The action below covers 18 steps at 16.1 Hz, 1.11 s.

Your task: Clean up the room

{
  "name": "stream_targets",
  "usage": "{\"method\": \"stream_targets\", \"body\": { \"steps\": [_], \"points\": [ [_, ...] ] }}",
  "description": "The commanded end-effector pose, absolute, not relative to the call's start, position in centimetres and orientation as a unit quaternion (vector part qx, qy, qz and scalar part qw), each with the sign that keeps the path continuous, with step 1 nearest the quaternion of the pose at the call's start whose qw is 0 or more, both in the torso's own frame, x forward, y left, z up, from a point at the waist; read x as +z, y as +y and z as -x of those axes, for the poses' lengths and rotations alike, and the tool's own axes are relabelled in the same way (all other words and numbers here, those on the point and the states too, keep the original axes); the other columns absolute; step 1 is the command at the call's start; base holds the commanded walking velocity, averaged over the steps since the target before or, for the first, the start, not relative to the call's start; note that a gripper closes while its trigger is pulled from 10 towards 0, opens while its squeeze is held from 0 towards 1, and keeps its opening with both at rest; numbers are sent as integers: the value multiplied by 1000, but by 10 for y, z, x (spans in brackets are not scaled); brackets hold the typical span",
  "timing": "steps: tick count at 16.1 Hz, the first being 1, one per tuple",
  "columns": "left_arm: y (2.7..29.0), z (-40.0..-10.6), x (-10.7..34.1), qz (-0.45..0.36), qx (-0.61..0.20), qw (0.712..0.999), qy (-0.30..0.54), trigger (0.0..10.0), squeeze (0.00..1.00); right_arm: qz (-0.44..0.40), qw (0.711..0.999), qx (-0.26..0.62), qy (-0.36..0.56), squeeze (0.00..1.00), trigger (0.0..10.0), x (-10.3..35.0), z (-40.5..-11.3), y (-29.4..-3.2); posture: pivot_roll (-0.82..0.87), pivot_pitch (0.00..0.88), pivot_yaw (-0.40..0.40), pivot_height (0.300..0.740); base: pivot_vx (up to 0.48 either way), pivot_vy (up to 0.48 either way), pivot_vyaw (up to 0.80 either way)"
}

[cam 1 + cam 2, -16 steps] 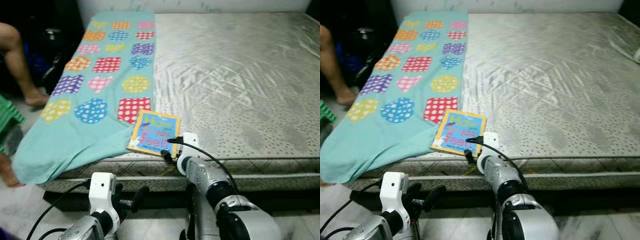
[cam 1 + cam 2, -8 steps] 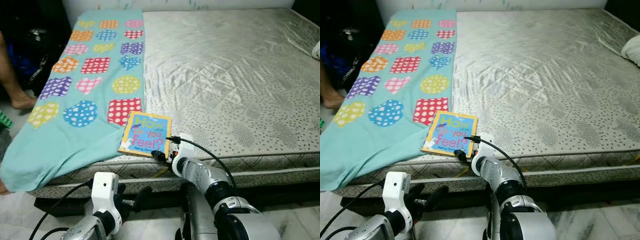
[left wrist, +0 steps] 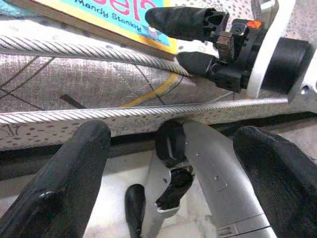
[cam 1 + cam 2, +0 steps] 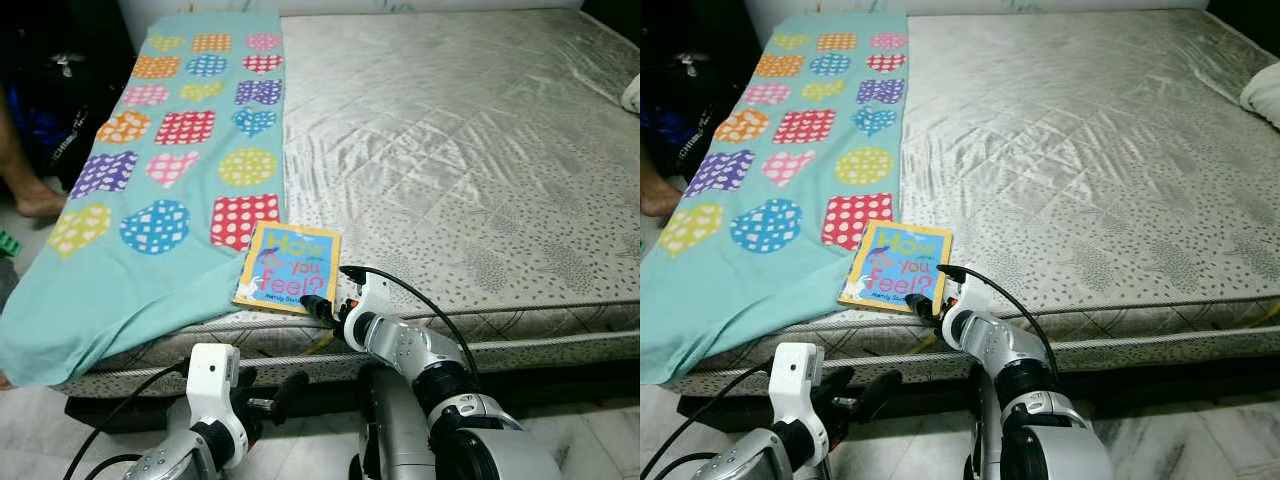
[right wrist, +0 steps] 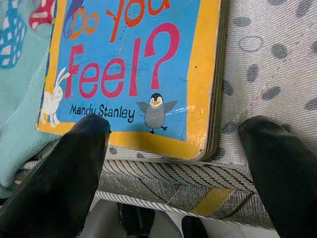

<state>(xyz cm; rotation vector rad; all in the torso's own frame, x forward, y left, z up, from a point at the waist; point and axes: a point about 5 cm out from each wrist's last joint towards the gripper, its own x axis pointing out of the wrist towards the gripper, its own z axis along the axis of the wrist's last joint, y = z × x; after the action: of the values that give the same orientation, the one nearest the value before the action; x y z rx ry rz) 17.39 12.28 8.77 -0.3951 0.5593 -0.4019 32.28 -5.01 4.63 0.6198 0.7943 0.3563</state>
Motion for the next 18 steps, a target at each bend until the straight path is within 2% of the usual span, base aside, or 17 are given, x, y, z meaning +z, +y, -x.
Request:
{"method": "stream_targets", "body": {
  "steps": [1,2,4,5,7,8,18],
  "points": [
    [125,-174,89,196,-190,922,274,10000,0,-353,777,254,455,0,7490,38,-271,44,98,112,-17,519,0,0,0],
    [126,-174,89,200,-189,921,275,10000,0,-355,775,257,455,0,6549,39,-269,48,99,110,-17,519,0,0,0],
    [125,-174,89,212,-189,919,275,10000,0,-359,770,263,456,0,6314,41,-267,53,99,106,-16,519,0,0,0],
    [124,-175,89,210,-192,919,274,10000,0,-362,767,268,457,0,5412,44,-265,57,98,103,-16,519,0,0,0],
    [123,-175,89,209,-195,918,274,10000,0,-367,758,282,459,0,2471,48,-261,65,97,99,-16,519,0,0,0],
    [123,-175,89,209,-195,918,274,10000,0,-368,755,287,461,0,0,48,-259,68,96,95,-18,519,0,0,0],
    [122,-177,90,215,-196,917,274,10000,0,-373,750,281,469,0,0,46,-249,74,101,88,-18,519,0,0,0]
  ]
}}
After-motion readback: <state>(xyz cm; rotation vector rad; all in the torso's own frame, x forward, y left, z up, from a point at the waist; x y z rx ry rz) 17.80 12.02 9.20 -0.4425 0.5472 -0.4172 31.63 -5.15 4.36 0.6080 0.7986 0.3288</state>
